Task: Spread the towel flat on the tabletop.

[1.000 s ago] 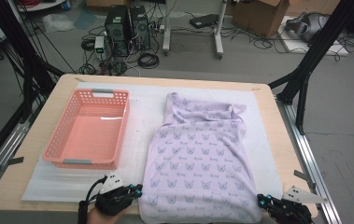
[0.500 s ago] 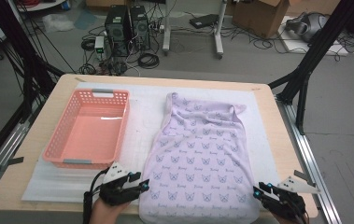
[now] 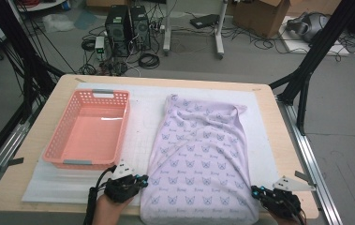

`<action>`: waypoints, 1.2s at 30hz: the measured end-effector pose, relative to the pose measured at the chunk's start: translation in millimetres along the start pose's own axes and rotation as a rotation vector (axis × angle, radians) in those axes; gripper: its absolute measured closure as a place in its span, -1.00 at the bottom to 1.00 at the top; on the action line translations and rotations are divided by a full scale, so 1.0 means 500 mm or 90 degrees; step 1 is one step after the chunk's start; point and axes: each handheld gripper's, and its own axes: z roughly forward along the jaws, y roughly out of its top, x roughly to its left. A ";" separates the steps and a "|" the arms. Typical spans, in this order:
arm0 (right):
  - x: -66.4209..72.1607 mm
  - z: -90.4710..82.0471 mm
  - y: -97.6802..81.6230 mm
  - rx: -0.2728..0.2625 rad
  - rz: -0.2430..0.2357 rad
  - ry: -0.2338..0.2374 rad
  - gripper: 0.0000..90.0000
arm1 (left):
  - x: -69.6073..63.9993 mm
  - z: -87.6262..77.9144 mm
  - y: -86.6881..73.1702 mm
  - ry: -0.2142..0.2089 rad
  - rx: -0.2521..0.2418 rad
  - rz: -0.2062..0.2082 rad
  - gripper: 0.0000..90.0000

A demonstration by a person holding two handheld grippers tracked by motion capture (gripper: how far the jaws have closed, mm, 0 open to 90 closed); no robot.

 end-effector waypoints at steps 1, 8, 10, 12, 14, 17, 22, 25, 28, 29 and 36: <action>-0.001 -0.009 -0.007 -0.001 0.001 0.006 0.97 | -0.001 -0.009 -0.007 -0.006 0.002 0.004 0.94; 0.007 -0.047 -0.050 0.015 -0.015 0.065 0.97 | -0.026 -0.045 -0.038 -0.048 0.013 0.030 0.91; 0.011 -0.050 -0.052 0.010 -0.018 0.087 0.87 | -0.024 -0.039 -0.026 -0.045 -0.007 0.039 0.57; 0.005 -0.041 -0.043 -0.005 -0.009 0.081 0.51 | -0.015 -0.022 -0.006 -0.034 -0.021 0.029 0.31; -0.001 -0.025 -0.020 -0.029 0.006 0.057 0.38 | -0.004 -0.003 0.016 -0.019 -0.031 0.021 0.19; -0.007 0.002 0.014 -0.038 0.016 -0.013 0.30 | 0.017 0.030 0.045 0.004 -0.033 0.003 0.14; -0.014 0.047 0.036 0.004 0.008 -0.053 0.47 | 0.027 0.076 0.059 0.016 0.001 0.015 0.17; -0.014 0.046 0.035 -0.001 0.014 -0.036 0.95 | 0.028 0.071 0.056 0.044 0.003 0.031 0.83; -0.012 0.038 0.031 0.005 0.015 -0.033 0.97 | 0.021 0.058 0.048 0.047 0.010 0.036 0.92; -0.013 0.033 0.027 0.005 0.015 -0.030 0.97 | 0.018 0.052 0.042 0.044 0.008 0.030 0.92; -0.014 -0.018 -0.013 0.007 0.020 0.002 0.98 | -0.008 0.001 0.002 0.005 0.007 0.018 0.92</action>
